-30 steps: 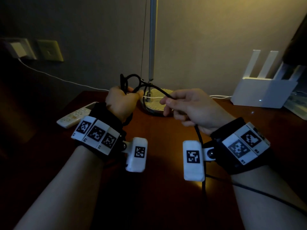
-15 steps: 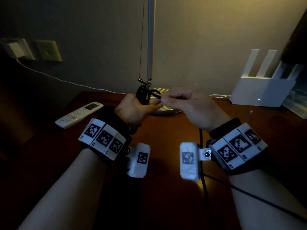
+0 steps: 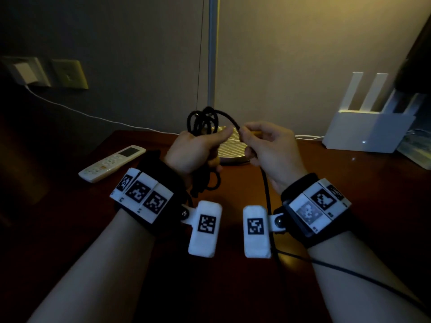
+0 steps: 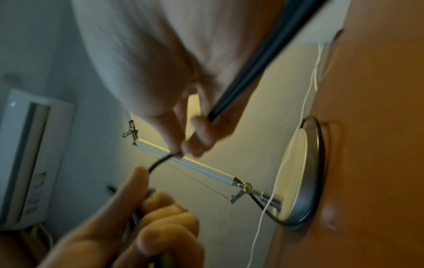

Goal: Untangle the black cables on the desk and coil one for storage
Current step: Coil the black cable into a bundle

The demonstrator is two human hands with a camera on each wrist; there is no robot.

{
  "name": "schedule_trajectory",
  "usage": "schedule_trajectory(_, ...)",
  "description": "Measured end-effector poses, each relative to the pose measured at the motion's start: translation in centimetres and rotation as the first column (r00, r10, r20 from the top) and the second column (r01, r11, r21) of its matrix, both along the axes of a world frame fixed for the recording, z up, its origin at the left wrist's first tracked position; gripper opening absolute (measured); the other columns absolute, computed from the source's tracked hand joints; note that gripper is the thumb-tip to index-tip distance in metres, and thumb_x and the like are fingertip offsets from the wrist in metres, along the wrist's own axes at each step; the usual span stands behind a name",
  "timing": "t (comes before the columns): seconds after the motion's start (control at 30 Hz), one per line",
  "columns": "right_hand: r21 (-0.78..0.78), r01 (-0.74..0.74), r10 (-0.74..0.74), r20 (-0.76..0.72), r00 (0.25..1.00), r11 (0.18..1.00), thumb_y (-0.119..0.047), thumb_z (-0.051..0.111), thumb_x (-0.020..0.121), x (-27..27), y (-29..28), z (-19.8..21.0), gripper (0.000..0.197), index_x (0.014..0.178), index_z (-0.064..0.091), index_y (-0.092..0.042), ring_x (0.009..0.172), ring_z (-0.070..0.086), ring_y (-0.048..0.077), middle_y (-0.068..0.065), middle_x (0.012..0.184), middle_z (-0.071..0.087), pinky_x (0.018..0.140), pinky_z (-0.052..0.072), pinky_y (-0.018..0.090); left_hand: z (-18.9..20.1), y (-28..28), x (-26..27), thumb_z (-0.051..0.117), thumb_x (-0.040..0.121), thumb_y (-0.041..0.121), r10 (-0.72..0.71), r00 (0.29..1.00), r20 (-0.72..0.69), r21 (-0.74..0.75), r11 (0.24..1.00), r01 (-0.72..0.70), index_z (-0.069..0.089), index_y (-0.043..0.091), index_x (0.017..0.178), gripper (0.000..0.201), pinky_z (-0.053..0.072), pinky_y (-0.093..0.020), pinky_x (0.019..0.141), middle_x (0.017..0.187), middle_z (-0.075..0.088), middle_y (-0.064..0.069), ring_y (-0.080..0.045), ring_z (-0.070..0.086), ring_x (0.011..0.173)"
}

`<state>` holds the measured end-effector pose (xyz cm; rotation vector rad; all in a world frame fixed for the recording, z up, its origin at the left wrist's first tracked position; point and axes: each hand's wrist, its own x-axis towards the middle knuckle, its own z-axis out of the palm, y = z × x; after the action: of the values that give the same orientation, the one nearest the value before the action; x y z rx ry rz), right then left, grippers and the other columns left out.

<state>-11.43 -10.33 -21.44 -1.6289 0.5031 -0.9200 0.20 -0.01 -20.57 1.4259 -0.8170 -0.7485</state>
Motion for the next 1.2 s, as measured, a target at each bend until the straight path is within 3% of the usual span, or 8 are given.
schedule_trajectory(0.17,0.178,-0.27,0.283,-0.054,0.958,0.946,-0.007,0.05,0.098,0.1,0.7,-0.3,0.034,0.128,0.061,-0.018,0.057,0.053,0.015,0.012,0.087,0.067,0.043,0.042,0.022,0.2,-0.2,0.7,0.064,0.086,0.041,0.071,0.958,-0.277,-0.092,0.991,-0.1,0.058,0.018,0.057,0.037,0.036,-0.029,0.06,0.049,0.04,0.005,-0.011,0.039,0.045)
schedule_trajectory(0.33,0.098,-0.346,0.357,-0.13,0.925,0.933,-0.008,0.043,0.102,0.7,1.5,-0.9,0.039,0.115,0.058,-0.041,0.043,0.031,0.006,-0.008,0.081,0.067,0.039,0.022,0.02,0.3,-0.5,0.8,0.065,0.085,0.046,0.146,0.947,-0.287,-0.084,0.981,-0.176,0.058,0.011,0.072,0.038,0.049,-0.025,0.052,0.063,0.055,-0.005,-0.017,0.055,0.052)
schedule_trajectory(0.6,-0.294,-0.444,0.305,-0.416,0.857,0.846,0.008,0.036,0.094,1.3,1.6,-1.2,0.04,0.123,0.058,-0.009,0.054,0.045,-0.009,-0.016,0.072,0.049,0.058,0.032,0.013,-0.6,-0.5,1.5,0.07,0.082,0.031,0.148,0.948,-0.282,0.017,0.989,-0.149,0.064,0.005,0.103,0.034,0.052,-0.027,0.06,0.082,0.061,-0.012,-0.019,0.061,0.062)
schedule_trajectory(0.7,-0.266,-0.5,0.339,-0.477,0.811,0.824,0.012,0.034,0.093,1.2,2.0,-0.9,0.061,0.146,0.038,-0.019,0.063,0.046,-0.022,-0.022,0.086,0.049,0.06,0.035,0.006,-0.5,-0.7,1.8,0.069,0.083,0.036,0.149,0.932,-0.332,0.04,0.989,-0.144,0.065,0.005,0.095,0.034,0.057,-0.039,0.08,0.085,0.064,-0.01,-0.024,0.066,0.081)
schedule_trajectory(0.8,-0.139,-0.523,0.416,-0.452,0.789,0.841,0.011,0.034,0.096,1.1,1.7,-0.8,0.074,0.152,0.014,-0.033,0.067,0.054,-0.008,-0.018,0.094,0.055,0.058,0.041,0.009,-0.2,-0.7,1.8,0.061,0.089,0.039,0.117,0.914,-0.389,0.012,0.992,-0.123,0.064,0.006,0.098,0.034,0.058,-0.039,0.078,0.091,0.064,-0.009,-0.023,0.065,0.091)
schedule_trajectory(0.93,-0.015,-0.565,0.497,-0.457,0.738,0.825,0.004,0.05,0.094,0.4,1.1,-0.5,0.091,0.149,0.002,-0.05,0.074,0.059,0.02,0.005,0.093,0.068,0.066,0.049,0.032,0.0,-0.8,2.7,0.049,0.096,0.041,0.185,0.865,-0.466,-0.036,0.973,-0.227,0.056,0.011,0.075,0.037,0.054,-0.036,0.068,0.062,0.061,0.001,-0.018,0.065,0.073)
schedule_trajectory(1.07,0.002,-0.668,0.583,-0.49,0.648,0.744,0.005,0.058,0.09,-0.4,0.9,0.2,0.097,0.147,0.005,-0.053,0.082,0.066,0.018,0.014,0.1,0.068,0.081,0.055,0.034,-0.6,-1.2,4.1,0.054,0.093,0.045,0.31,0.794,-0.522,-0.053,0.918,-0.393,0.055,0.01,0.076,0.039,0.055,-0.038,0.06,0.054,0.054,0.002,-0.025,0.071,0.08)
schedule_trajectory(1.2,0.062,-0.619,0.562,-0.499,0.66,0.783,-0.001,0.06,0.09,-0.8,0.5,0.3,0.085,0.151,0.012,-0.037,0.08,0.067,0.01,0.006,0.102,0.071,0.071,0.053,0.026,0.1,-1.0,4.0,0.057,0.093,0.039,0.382,0.72,-0.579,-0.106,0.841,-0.531,0.047,0.012,0.075,0.034,0.053,-0.028,0.05,0.054,0.047,0.002,-0.012,0.06,0.046)
